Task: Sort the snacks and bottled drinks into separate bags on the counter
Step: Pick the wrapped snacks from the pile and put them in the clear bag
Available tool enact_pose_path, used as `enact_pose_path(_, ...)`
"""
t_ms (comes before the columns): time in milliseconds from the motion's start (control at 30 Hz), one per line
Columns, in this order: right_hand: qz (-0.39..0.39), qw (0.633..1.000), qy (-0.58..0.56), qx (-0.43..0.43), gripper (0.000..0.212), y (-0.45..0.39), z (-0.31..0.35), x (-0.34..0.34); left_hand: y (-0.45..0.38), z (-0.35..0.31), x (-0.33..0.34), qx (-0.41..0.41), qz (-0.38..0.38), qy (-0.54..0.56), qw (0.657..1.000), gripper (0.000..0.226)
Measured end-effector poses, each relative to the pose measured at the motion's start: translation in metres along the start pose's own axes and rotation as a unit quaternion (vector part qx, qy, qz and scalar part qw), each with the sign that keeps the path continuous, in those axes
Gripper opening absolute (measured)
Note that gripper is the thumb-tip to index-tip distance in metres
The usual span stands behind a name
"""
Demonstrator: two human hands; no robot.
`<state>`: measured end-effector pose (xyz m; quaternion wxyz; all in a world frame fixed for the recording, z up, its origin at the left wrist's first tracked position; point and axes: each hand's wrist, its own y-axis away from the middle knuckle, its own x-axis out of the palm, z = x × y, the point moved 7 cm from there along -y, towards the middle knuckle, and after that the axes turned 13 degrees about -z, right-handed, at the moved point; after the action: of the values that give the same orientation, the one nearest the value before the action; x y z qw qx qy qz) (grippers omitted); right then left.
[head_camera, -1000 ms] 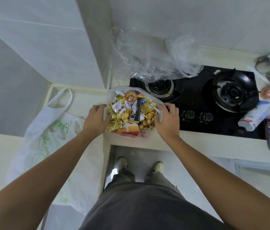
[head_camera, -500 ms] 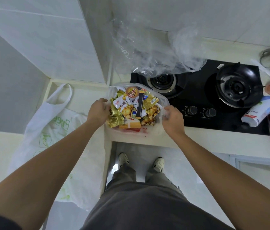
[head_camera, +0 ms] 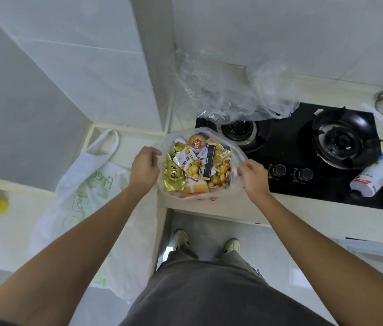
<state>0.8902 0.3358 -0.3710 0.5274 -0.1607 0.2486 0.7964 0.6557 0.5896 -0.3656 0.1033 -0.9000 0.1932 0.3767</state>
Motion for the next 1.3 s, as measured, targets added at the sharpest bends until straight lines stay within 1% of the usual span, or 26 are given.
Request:
enact_pose_path(67, 0.033, 0.999, 0.04, -0.009, 0.034, 0.002, -0.003, 0.004, 0.004, 0.002, -0.004, -0.003, -0.006, 0.001, 1.0, 0.026)
enact_pose_path(133, 0.069, 0.987, 0.14, -0.035, 0.05, 0.007, -0.004, 0.01, 0.008, 0.004, -0.006, -0.018, -0.013, 0.005, 1.0, 0.024)
enact_pose_path(200, 0.074, 0.97, 0.217, -0.077, 0.067, 0.013, -0.005, 0.015, 0.009, 0.005, -0.006, -0.03, -0.012, 0.003, 0.999, 0.022)
enact_pose_path(233, 0.065, 0.963, 0.242, -0.099, 0.068, 0.014, -0.006, 0.017, 0.009, 0.005, -0.004, -0.033, -0.009, -0.001, 0.999, 0.018)
enact_pose_path(267, 0.052, 0.957, 0.258, -0.12, 0.062, 0.016, -0.006, 0.017, 0.01, 0.005, -0.003, -0.039, -0.002, -0.006, 0.999, 0.013)
enact_pose_path(300, 0.036, 0.953, 0.27, -0.134, 0.051, 0.017, -0.007, 0.017, 0.01, 0.004, -0.002, -0.05, 0.008, -0.006, 0.999, 0.015)
enact_pose_path(367, 0.008, 0.948, 0.28, -0.149, 0.027, 0.017, -0.005, 0.015, 0.011, 0.003, 0.0, -0.071, 0.024, -0.005, 0.997, 0.033)
enact_pose_path(400, -0.001, 0.949, 0.276, -0.152, 0.02, 0.017, -0.002, 0.013, 0.012, 0.002, 0.001, -0.075, 0.025, -0.008, 0.997, 0.037)
enact_pose_path(433, -0.01, 0.952, 0.264, -0.156, 0.016, 0.017, 0.001, 0.012, 0.012, 0.001, 0.001, -0.074, 0.022, -0.012, 0.997, 0.036)
enact_pose_path(533, -0.032, 0.964, 0.205, -0.165, 0.012, 0.017, 0.016, 0.006, 0.011, -0.003, -0.002, -0.06, 0.005, -0.003, 0.998, 0.026)
enact_pose_path(633, -0.049, 0.972, 0.143, -0.18, 0.014, 0.018, 0.034, 0.001, 0.007, -0.005, -0.013, -0.05, -0.018, 0.024, 0.998, 0.019)
enact_pose_path(700, -0.066, 0.97, 0.113, -0.205, 0.019, 0.02, 0.051, -0.003, 0.003, -0.007, -0.022, -0.043, -0.03, 0.035, 0.998, 0.016)
enact_pose_path(800, -0.085, 0.971, 0.072, -0.211, 0.027, 0.022, 0.074, -0.008, 0.0, -0.017, -0.037, -0.017, -0.031, 0.032, 0.999, 0.019)
enact_pose_path(900, -0.075, 0.977, 0.045, -0.193, 0.028, 0.023, 0.089, -0.009, 0.004, -0.029, -0.044, 0.024, -0.015, 0.007, 1.0, 0.031)
enact_pose_path(933, -0.067, 0.978, 0.04, -0.196, 0.027, 0.024, 0.093, -0.008, 0.005, -0.031, -0.044, 0.025, -0.01, -0.009, 1.0, 0.034)
enact_pose_path(1000, -0.049, 0.978, 0.032, -0.199, 0.026, 0.028, 0.096, -0.007, 0.007, -0.03, -0.042, -0.007, -0.002, -0.029, 1.0, 0.034)
enact_pose_path(1033, -0.04, 0.98, 0.028, -0.195, 0.026, 0.029, 0.095, -0.006, 0.007, -0.029, -0.04, -0.032, -0.002, -0.037, 0.999, 0.03)
enact_pose_path(1100, -0.023, 0.982, 0.024, -0.186, 0.026, 0.031, 0.09, -0.004, 0.008, -0.027, -0.037, -0.07, 0.003, -0.061, 0.996, 0.014)
enact_pose_path(1200, -0.005, 0.983, 0.027, -0.179, 0.027, 0.032, 0.083, -0.004, 0.01, -0.031, -0.028, -0.062, 0.032, -0.112, 0.991, 0.047)
enact_pose_path(1300, -0.005, 0.984, 0.022, -0.176, 0.026, 0.031, 0.079, -0.007, 0.011, -0.033, -0.021, -0.024, 0.038, -0.171, 0.984, 0.052)
